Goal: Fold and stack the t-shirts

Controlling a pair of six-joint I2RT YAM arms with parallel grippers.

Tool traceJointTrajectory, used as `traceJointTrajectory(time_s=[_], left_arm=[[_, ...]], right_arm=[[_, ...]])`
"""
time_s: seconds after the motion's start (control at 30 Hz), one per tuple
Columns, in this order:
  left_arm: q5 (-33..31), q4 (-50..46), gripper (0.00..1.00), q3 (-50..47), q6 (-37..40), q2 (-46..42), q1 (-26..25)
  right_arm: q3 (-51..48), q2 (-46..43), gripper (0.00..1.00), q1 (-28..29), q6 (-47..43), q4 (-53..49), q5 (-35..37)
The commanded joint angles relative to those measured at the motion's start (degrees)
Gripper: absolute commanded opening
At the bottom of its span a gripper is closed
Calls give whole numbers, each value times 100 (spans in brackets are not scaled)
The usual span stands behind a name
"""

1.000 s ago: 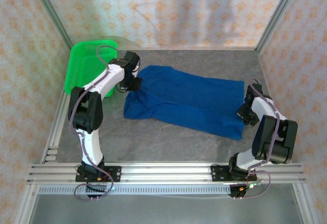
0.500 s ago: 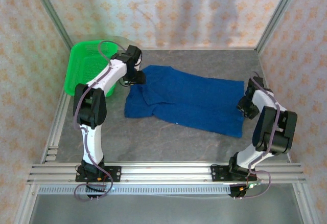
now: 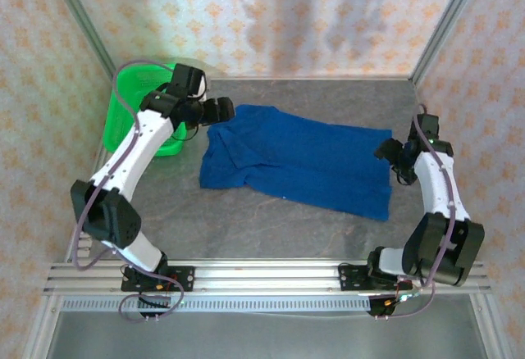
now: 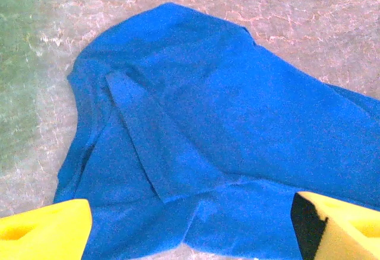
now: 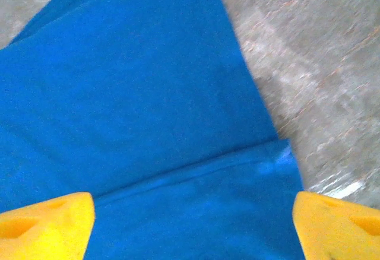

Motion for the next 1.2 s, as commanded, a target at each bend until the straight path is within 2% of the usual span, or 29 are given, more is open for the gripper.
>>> traceJointTrajectory(time_s=[0.0, 0.17, 0.57, 0.77, 1.17], left_arm=[[71, 41, 89, -363, -295, -282, 2], [85, -236, 92, -831, -463, -759, 1], [73, 205, 94, -2346, -1025, -1655, 2], [42, 345, 93, -2766, -1189, -1747, 2], [107, 767, 92, -3231, -1484, -1457, 0]], right_arm=[[-97, -286, 93, -31, 26, -290, -628], [-128, -483, 100, -23, 189, -480, -943], [-679, -1320, 99, 34, 180, -940, -1112], [-793, -1305, 99, 102, 241, -951, -1242], [-998, -939, 99, 180, 306, -1107, -1009]])
